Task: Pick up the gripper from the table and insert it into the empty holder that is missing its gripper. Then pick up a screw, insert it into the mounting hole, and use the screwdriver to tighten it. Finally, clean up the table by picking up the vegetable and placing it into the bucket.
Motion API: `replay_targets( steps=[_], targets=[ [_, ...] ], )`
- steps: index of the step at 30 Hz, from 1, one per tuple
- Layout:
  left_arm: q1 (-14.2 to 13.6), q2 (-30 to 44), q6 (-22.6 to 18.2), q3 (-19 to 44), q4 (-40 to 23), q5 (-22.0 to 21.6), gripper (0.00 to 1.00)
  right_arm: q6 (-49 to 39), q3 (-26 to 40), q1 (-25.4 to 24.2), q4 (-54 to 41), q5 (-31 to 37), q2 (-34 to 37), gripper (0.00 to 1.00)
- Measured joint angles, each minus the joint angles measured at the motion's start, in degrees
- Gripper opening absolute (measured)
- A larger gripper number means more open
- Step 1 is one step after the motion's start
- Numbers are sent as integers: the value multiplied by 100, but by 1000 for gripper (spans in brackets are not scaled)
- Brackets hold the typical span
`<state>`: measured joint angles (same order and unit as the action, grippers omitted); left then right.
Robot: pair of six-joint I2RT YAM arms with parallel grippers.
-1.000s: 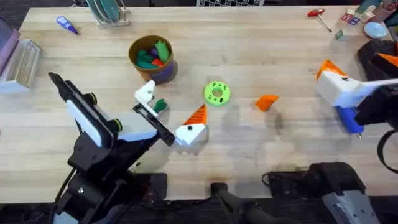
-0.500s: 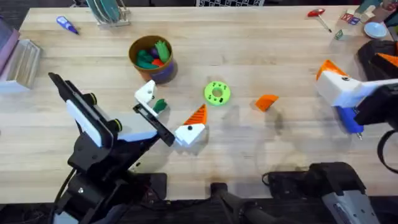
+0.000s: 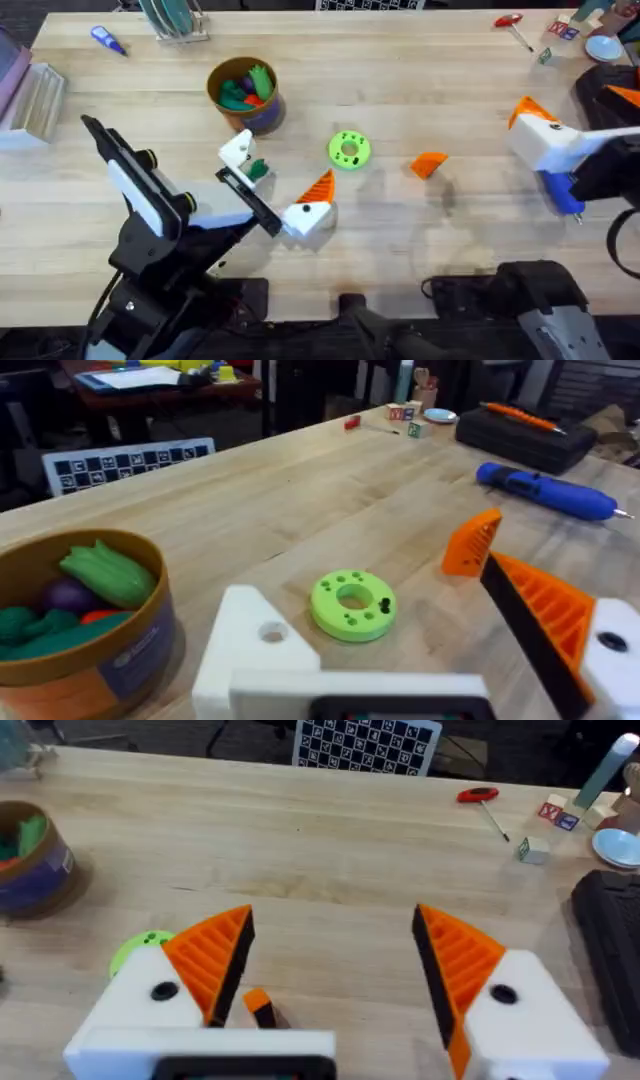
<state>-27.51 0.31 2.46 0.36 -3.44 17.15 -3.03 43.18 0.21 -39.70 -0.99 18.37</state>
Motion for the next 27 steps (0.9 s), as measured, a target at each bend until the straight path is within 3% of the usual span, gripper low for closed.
replay_targets(
  steps=[15,22,27],
  targets=[
    [0,-2,0,2,44,1260,986,39,9,0,-712,-107,137,966],
    [0,-2,0,2,39,1903,986,-3,233,37,-938,-309,1481,966],
    [0,-2,2,2,31,2122,985,-265,497,252,-1171,-370,2471,966]
  ],
)
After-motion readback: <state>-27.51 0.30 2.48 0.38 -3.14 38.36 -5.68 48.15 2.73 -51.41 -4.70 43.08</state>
